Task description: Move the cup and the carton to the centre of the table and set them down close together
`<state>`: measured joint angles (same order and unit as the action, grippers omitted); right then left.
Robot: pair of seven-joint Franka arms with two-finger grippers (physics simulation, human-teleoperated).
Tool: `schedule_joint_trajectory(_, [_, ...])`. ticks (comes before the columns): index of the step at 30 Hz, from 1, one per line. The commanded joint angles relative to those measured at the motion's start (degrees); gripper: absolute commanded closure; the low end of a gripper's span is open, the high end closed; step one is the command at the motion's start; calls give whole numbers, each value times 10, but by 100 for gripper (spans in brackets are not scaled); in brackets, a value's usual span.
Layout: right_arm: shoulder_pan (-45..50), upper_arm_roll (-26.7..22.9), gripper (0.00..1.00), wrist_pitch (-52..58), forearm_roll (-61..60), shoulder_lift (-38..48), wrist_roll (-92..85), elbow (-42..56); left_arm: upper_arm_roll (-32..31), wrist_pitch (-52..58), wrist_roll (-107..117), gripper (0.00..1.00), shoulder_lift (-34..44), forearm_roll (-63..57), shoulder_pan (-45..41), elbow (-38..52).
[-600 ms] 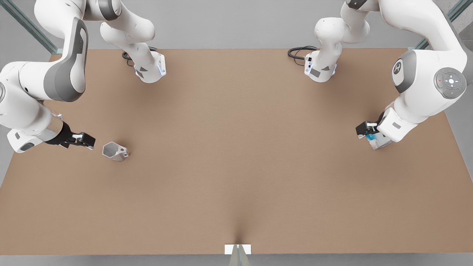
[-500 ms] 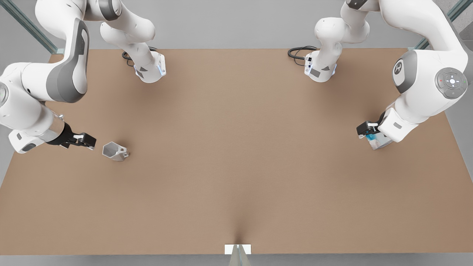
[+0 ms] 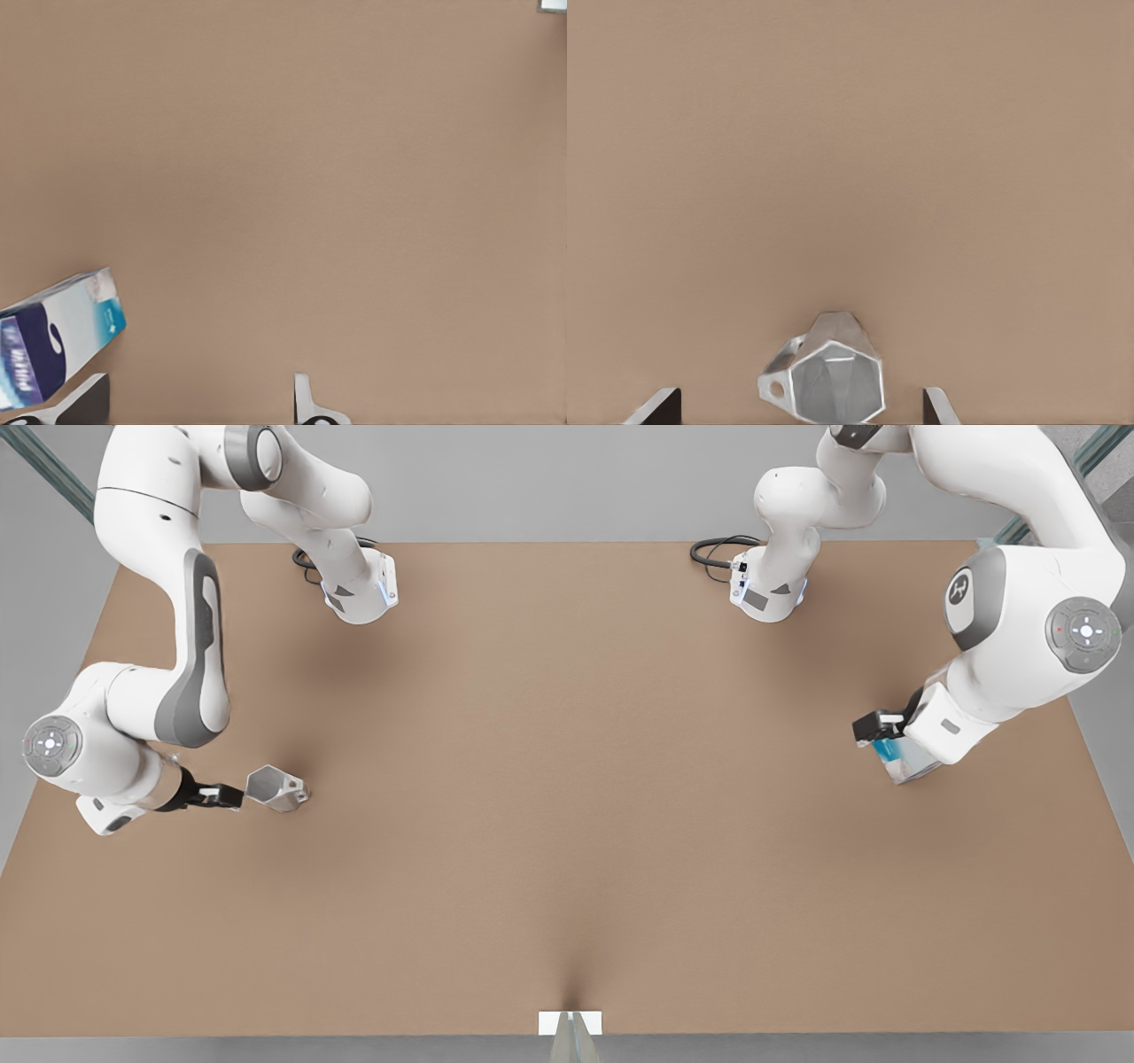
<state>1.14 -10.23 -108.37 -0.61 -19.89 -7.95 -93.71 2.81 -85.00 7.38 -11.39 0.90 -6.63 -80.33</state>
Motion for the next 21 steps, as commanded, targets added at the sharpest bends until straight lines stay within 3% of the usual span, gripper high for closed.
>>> schedule_joint_trajectory(1, [2, -10, 0, 0, -4, -3, -12, 1, 0, -1, 0, 0, 0, 4, -1, 1])
schedule_joint_trajectory(9, [-14, -52, 0, -33, -59, -73, -160, -1, -2, -3, 9, 0, -14, 2, -2, 11])
schedule_joint_trajectory(21, [-15, -54, 0, -76, -80, -33, -197, -140, -1, -5, 8, 0, -25, 2, -2, 11])
